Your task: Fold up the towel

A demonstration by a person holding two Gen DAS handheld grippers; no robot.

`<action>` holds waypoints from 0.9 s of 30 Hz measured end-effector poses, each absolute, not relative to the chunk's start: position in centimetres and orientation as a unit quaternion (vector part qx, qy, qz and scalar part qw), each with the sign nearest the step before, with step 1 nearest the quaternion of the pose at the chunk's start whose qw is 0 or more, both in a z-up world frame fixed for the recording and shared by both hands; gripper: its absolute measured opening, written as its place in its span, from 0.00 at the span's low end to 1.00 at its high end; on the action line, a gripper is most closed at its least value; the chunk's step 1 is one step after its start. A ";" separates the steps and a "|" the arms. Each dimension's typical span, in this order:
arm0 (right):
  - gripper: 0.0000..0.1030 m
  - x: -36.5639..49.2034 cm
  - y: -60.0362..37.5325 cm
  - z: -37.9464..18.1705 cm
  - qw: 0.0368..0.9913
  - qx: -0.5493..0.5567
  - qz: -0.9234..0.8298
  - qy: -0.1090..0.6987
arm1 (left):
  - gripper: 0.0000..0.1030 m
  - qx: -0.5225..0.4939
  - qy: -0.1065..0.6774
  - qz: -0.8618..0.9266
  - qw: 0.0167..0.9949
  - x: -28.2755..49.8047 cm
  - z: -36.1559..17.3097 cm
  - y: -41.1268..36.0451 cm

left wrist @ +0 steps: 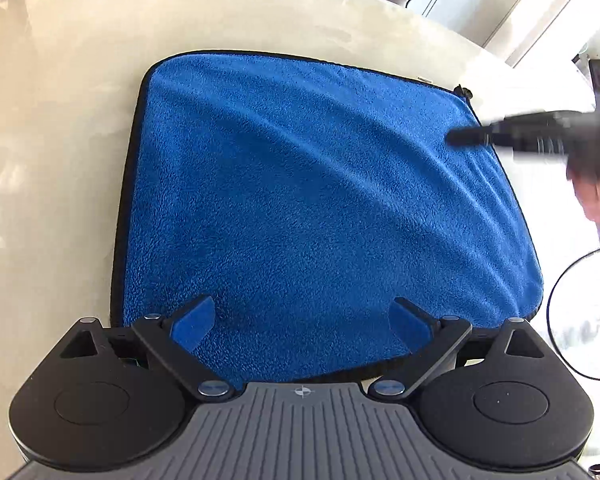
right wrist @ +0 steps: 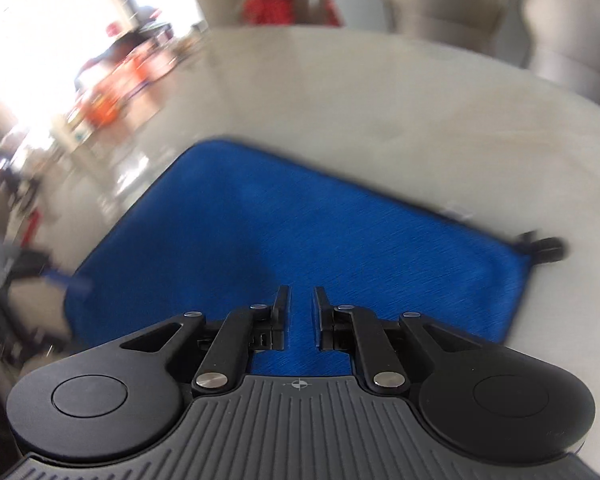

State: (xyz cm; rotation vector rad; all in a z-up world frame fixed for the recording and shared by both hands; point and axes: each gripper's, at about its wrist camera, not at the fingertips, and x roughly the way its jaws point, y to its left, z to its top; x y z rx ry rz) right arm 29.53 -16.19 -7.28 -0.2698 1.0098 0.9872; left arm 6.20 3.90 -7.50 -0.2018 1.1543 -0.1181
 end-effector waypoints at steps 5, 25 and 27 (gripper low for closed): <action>0.04 31.3 -17.5 -8.3 0.772 -0.125 0.415 0.465 | 0.95 -0.015 0.561 -0.054 0.826 4.8 -7.7 2.2; 0.33 37.8 -18.3 -8.8 0.800 -0.086 0.384 0.454 | 0.93 -0.080 0.547 -0.053 0.832 6.9 -7.2 4.6; 0.29 38.3 -18.9 -9.0 0.812 -0.101 0.367 0.443 | 0.93 -0.058 0.552 -0.055 0.830 6.3 -7.2 4.3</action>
